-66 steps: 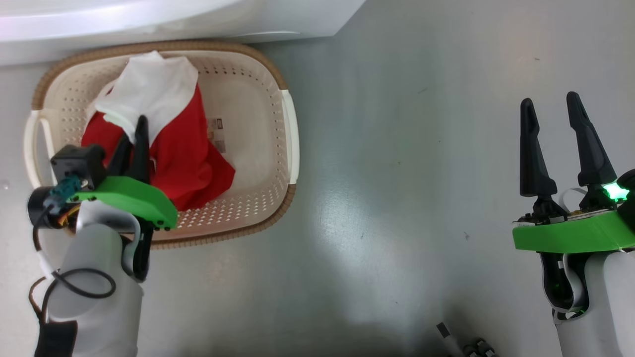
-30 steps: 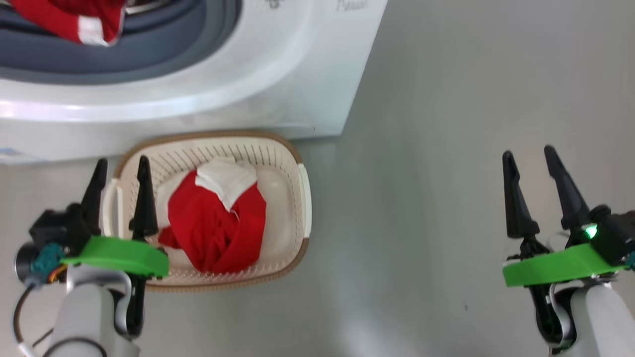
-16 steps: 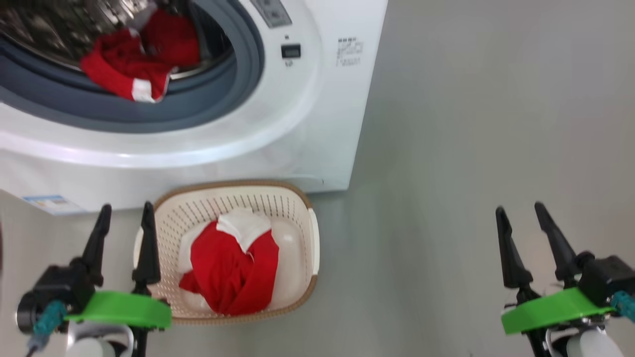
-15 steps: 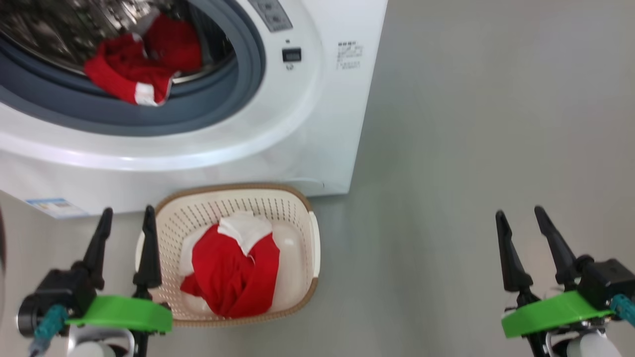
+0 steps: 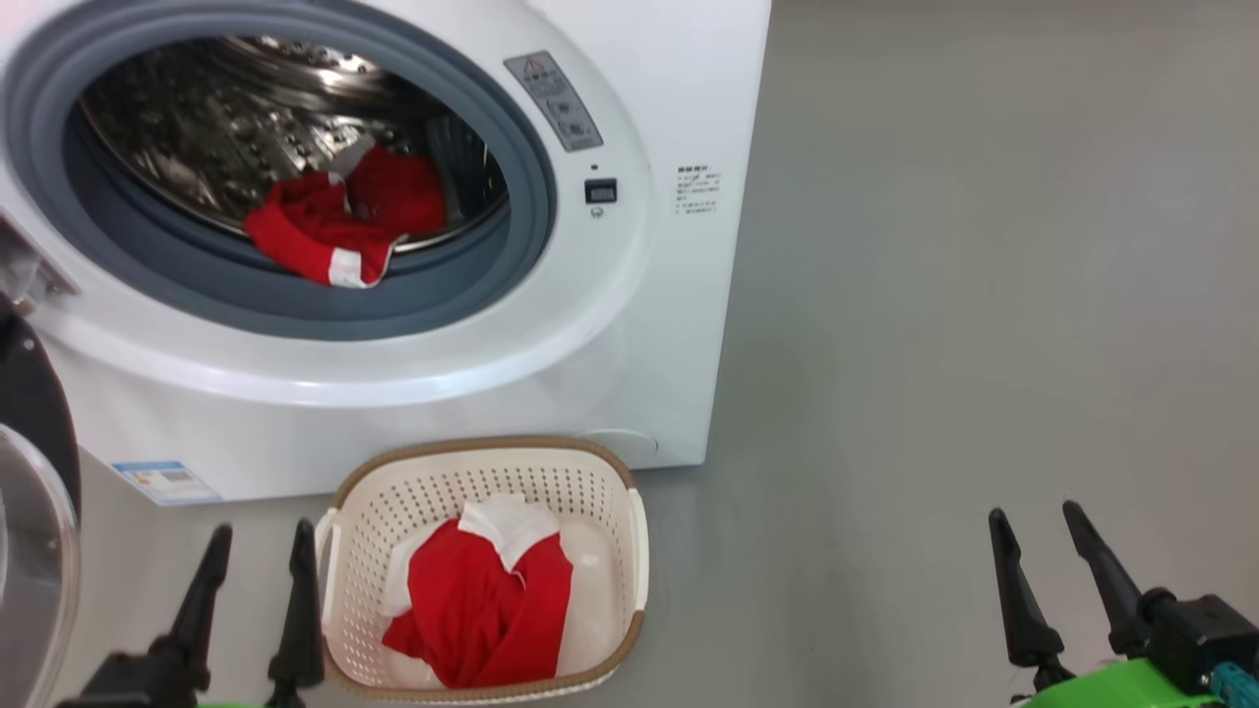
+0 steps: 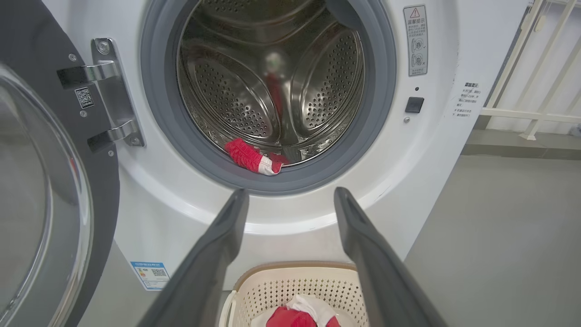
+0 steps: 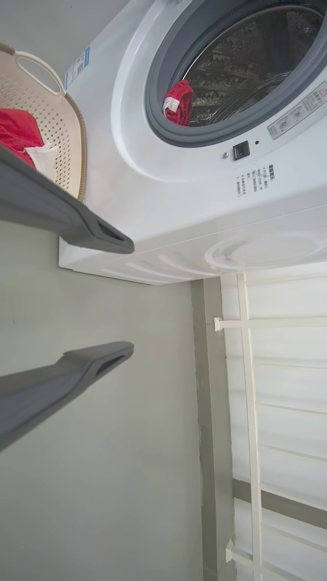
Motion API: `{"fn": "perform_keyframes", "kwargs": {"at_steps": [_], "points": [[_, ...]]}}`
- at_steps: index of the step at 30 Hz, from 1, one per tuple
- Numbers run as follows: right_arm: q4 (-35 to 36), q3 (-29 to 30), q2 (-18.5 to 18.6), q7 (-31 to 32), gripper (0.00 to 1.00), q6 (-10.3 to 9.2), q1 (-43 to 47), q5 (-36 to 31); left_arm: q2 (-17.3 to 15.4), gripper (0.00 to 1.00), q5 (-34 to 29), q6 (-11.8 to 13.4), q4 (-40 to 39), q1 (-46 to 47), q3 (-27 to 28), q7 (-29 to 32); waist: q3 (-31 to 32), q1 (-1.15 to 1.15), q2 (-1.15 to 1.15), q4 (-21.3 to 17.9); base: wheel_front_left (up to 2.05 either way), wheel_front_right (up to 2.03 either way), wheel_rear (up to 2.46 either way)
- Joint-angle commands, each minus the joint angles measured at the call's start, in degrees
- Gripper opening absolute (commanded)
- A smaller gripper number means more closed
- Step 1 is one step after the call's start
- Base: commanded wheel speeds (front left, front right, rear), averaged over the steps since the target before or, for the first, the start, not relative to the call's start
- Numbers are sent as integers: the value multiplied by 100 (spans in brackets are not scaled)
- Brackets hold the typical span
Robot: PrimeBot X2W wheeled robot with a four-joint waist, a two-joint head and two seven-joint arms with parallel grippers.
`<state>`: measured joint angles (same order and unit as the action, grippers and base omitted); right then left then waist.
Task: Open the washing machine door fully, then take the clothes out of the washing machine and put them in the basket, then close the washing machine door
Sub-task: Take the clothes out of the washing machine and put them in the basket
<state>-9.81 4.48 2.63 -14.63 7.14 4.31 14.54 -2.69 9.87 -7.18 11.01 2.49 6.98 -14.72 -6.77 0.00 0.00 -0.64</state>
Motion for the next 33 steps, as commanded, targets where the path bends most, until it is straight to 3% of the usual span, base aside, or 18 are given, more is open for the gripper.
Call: {"fn": "perform_keyframes", "kwargs": {"at_steps": [1, 11, 33], "points": [[145, -114, 50, -37, 100, 35, 21, 37, -53, 100, -64, -31, -223, -91, 215, -28, 138, 0, 0, 2, 0, 0, 0], [235, -18, 44, -37, 100, 35, 256, 63, -26, 100, -62, -31, -456, -470, 289, -28, 213, 0, 0, 55, 0, 0, 0], [241, 28, 27, -37, 100, 35, 101, 95, -20, 100, -38, -31, -323, -115, 153, -28, -93, 0, 0, 62, 0, 0, 0]]}}
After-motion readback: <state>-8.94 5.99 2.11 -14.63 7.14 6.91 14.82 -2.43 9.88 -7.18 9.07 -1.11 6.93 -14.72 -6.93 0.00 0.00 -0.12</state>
